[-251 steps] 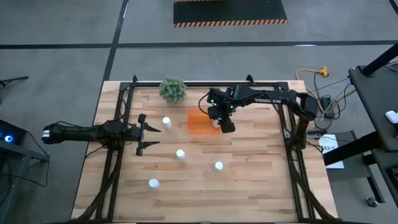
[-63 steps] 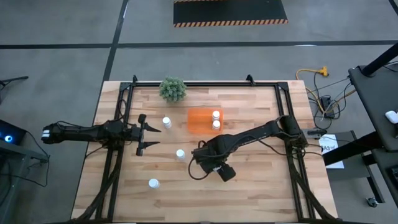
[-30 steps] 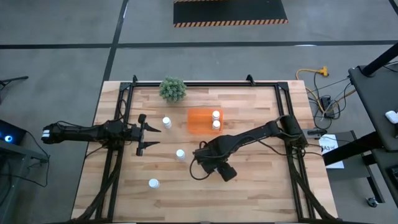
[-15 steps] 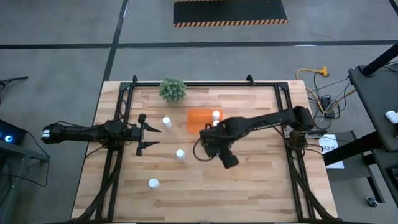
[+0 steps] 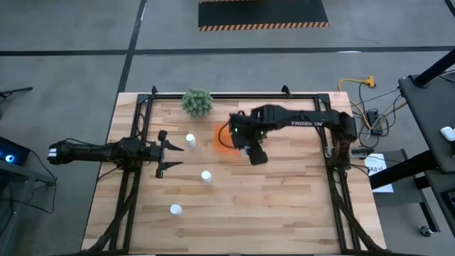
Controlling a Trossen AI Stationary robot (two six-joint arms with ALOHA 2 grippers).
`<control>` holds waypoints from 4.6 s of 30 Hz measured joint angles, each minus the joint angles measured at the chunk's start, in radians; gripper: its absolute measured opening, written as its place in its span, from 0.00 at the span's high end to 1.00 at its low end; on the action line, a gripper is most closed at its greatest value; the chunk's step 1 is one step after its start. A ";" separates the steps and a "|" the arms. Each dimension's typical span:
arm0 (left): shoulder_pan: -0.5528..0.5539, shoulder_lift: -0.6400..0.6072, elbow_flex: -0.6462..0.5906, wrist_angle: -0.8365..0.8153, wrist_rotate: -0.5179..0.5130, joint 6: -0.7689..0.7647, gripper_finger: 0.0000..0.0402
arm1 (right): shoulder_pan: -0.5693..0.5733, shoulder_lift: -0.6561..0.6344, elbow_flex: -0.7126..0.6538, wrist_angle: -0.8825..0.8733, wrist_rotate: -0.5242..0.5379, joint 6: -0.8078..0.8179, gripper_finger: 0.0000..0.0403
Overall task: Pick and place pill bottles into a basket
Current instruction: Put the white pill bottle into the orange bin
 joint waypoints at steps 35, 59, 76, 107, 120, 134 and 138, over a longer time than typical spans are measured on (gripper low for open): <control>0.000 0.000 0.000 0.000 0.000 0.000 0.46 | -0.166 0.200 0.238 -0.040 -0.009 -0.070 0.63; 0.000 0.000 0.000 0.000 0.000 0.000 0.46 | -0.167 0.200 -0.061 0.208 -0.010 -0.095 0.63; 0.000 0.000 0.000 0.000 0.000 0.000 0.46 | -0.167 0.199 -0.140 0.303 -0.011 -0.102 0.63; 0.000 0.000 0.000 0.000 0.000 0.000 0.46 | -0.069 0.198 0.148 0.181 -0.011 -0.098 0.42; 0.000 0.000 0.000 0.000 0.000 0.000 0.46 | 0.041 0.197 0.183 0.181 -0.009 -0.129 0.43; 0.000 0.000 0.000 0.000 0.000 0.000 0.46 | 0.089 0.197 0.180 0.214 -0.011 -0.188 0.44; 0.000 0.000 0.000 0.000 0.000 0.000 0.46 | 0.105 0.197 0.180 0.261 -0.011 -0.206 0.44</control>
